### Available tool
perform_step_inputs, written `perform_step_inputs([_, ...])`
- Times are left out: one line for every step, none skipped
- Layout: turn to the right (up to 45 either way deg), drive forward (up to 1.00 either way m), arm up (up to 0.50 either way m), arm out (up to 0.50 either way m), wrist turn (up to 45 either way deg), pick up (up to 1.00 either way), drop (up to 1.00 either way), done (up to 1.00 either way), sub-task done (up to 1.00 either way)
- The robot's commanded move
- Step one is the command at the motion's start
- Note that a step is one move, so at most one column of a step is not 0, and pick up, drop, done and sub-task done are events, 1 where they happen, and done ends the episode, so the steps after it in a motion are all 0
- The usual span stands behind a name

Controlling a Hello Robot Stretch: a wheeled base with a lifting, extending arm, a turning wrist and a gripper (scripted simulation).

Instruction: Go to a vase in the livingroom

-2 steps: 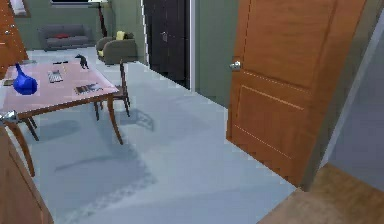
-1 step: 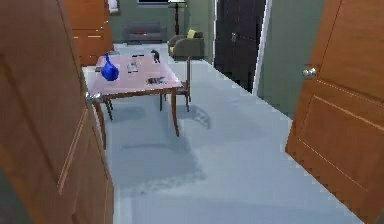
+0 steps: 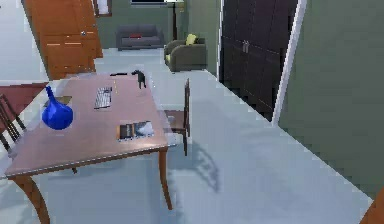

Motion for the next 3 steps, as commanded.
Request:
perform_step_inputs([0.0,0.40,0.00,0.00,0.0,0.00,0.00,0.00,0.00])
perform_step_inputs([-45.0,0.00,0.00,0.00,0.0,0.00,0.00,0.00,0.00])
perform_step_inputs([0.0,0.00,0.00,0.00,0.0,0.00,0.00,1.00,0.00])
